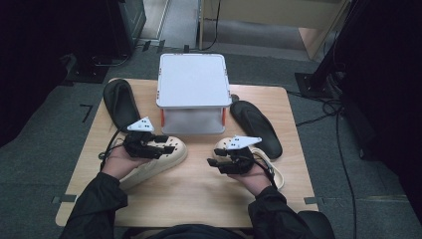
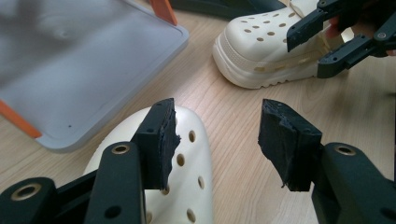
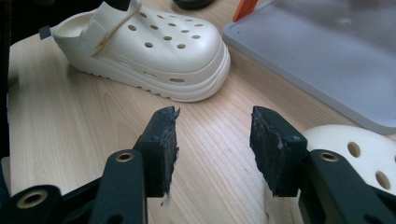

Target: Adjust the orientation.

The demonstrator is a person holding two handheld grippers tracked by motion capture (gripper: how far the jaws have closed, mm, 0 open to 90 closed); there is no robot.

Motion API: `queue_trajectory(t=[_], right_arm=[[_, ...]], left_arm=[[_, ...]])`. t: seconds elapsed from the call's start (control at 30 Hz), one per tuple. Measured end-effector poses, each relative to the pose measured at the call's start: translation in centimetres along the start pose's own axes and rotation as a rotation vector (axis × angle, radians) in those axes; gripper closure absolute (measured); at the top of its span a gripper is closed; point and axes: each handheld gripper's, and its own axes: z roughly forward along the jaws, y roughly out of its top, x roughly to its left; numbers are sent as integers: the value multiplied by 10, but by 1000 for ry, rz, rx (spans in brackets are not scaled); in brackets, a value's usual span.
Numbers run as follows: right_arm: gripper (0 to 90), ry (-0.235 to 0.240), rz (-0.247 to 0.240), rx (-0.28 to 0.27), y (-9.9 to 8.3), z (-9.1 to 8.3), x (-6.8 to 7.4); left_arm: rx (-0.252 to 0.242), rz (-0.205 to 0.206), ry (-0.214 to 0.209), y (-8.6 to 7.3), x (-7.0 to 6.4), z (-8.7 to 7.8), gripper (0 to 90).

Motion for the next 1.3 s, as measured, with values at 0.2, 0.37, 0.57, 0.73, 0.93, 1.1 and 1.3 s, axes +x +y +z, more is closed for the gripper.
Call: queue_trajectory(t=[0.2,0.37,0.57,0.73,0.93,1.1,1.3], right_arm=[[518,17,-10,12,2,4,2],[532,30,-26,17,4,7,4],[533,47,-42,27,5,12,6],[532,52,-33,24,6,13,5],[529,56,-31,26,7,15,4],[528,60,-30,30,7,16,5],[526,57,-28,33,7,17,4]], left_arm=[[-16,-13,24,-5,5,-14,459],[-27,-23,44,-8,7,-22,465],[-30,-29,62,-15,11,-33,458],[-39,-37,70,-21,15,-41,448],[-47,-56,89,-34,24,-51,428],[-22,-68,104,-47,31,-48,410],[5,-76,93,-56,36,-43,404]])
